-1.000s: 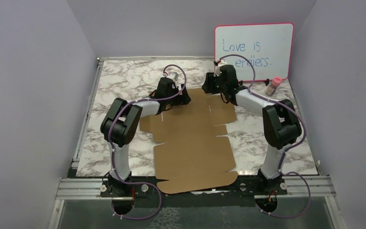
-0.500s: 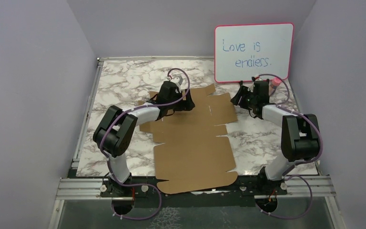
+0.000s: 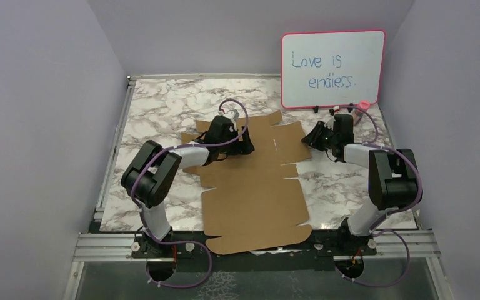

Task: Fold the paper box

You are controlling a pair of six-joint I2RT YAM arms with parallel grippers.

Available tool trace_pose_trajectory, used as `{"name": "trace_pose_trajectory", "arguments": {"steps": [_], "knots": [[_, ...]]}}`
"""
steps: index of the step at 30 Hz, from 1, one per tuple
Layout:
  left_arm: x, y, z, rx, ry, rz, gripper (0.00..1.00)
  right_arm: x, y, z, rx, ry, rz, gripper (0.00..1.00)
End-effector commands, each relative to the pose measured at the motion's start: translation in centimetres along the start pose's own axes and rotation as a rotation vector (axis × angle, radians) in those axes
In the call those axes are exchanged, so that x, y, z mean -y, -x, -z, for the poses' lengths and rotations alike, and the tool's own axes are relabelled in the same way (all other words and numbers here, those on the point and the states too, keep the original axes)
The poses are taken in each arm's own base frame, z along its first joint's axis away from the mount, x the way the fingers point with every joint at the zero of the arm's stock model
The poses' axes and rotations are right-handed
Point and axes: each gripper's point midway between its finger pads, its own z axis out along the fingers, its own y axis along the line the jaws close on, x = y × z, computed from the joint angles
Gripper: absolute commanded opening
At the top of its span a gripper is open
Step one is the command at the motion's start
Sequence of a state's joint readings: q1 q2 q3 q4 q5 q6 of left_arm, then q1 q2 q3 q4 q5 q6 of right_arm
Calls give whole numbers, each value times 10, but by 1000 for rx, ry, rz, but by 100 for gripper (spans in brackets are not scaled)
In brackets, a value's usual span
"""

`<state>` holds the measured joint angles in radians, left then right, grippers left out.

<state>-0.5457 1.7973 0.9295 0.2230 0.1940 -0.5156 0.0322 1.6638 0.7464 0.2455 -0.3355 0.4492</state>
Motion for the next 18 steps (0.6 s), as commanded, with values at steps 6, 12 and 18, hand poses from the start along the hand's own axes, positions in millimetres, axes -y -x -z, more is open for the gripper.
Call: {"name": "trace_pose_trajectory", "arguments": {"steps": [6, 12, 18], "knots": [[-2, -13, -4, -35, 2, 4, 85, -13, 7, 6, 22, 64, 97, 11], [-6, -20, -7, -43, 4, 3, 85, -26, 10, 7, 40, -31, 258, 7], [-6, -24, -9, -39, -14, 5, 84, -50, 21, 12, 84, -134, 433, 5]]}}
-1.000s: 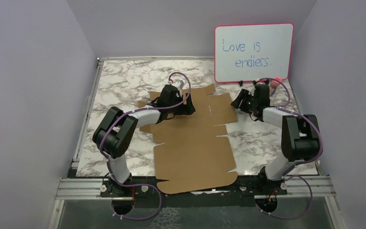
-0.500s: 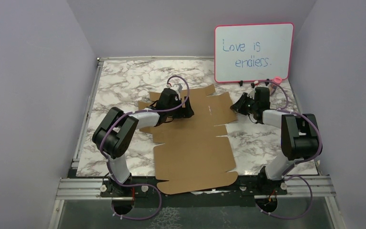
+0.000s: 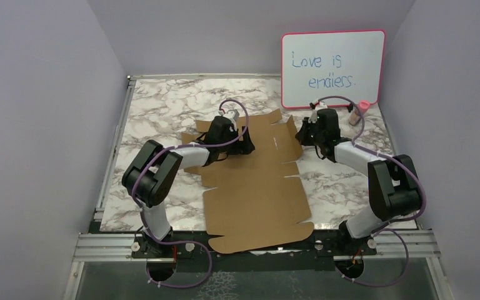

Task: Fold the paper box

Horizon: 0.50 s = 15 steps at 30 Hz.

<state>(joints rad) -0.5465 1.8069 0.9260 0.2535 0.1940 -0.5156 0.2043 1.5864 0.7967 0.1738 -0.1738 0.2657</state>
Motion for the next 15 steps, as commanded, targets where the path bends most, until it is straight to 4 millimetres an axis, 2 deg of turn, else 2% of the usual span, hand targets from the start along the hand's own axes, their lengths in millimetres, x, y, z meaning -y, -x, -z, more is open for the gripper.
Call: {"name": "trace_pose_trajectory", "arguments": {"steps": [1, 5, 15], "knots": [[-7, -27, -5, -55, -6, 10, 85, 1, 21, 11, 43, -145, 156, 5], [-9, -32, -6, -62, -10, 16, 85, -9, 27, 18, 66, -189, 226, 5], [-6, -33, -4, -55, -25, 26, 85, -43, 21, 16, 60, -292, 403, 5]]}}
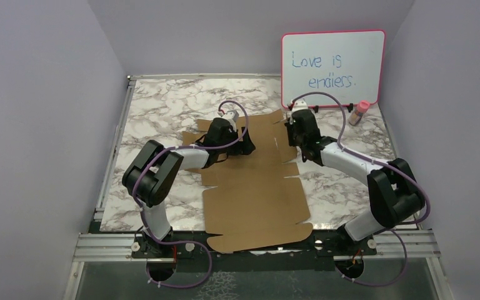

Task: Fold the paper box

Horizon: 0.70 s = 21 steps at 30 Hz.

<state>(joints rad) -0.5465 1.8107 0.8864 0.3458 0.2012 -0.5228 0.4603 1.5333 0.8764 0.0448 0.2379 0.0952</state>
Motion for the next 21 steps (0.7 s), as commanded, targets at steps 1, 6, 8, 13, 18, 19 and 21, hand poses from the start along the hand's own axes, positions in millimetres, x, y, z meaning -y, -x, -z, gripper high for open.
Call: {"name": "trace_pose_trajectory", "arguments": {"steps": [1, 6, 8, 13, 18, 19, 21], "knots": [[-8, -34, 0, -94, 6, 30, 85, -7, 6, 4, -11, -106, 115, 5], [-8, -34, 0, -93, 4, 32, 85, -29, 5, 5, -28, -152, 219, 5], [-7, -34, 0, -91, 3, 33, 85, -39, 5, 6, -25, -161, 253, 5], [-7, -35, 0, -90, 1, 40, 85, -64, 7, 9, -18, -162, 340, 5], [-7, -35, 0, -88, -2, 46, 85, -89, 6, 10, -12, -140, 384, 5], [-7, -35, 0, -87, -3, 47, 85, -91, 6, 10, -11, -138, 388, 5], [-7, -35, 0, -84, -4, 48, 85, -97, 6, 9, -12, -131, 395, 5]]}}
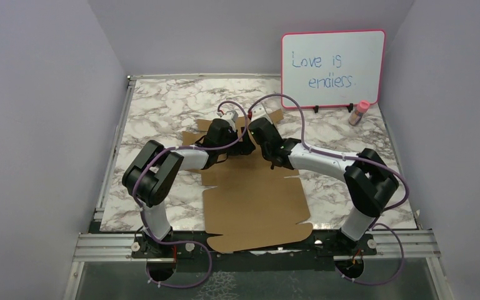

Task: Fold the paper box

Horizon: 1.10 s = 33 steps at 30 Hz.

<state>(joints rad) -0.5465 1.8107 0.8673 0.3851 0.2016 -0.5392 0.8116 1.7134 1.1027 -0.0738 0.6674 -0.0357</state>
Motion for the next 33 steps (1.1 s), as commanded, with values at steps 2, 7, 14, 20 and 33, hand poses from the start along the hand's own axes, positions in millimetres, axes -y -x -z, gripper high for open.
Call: {"name": "trace_pose_trajectory", "arguments": {"steps": [2, 7, 14, 20, 33], "knots": [[-8, -35, 1, -102, 7, 38, 85, -20, -7, 2, -35, 31, 46, 6], [-7, -33, 3, -94, 7, 37, 85, -21, 1, 8, -12, 58, 23, 9], [3, -19, 13, -55, -14, 25, 85, -7, 24, 31, 68, 90, -23, 24], [16, 6, 28, 7, -17, 11, 85, 9, 32, 55, 137, 123, -94, 38], [39, 1, 69, 16, -20, -23, 85, 39, -57, 75, 1, 287, -464, 62]]}}
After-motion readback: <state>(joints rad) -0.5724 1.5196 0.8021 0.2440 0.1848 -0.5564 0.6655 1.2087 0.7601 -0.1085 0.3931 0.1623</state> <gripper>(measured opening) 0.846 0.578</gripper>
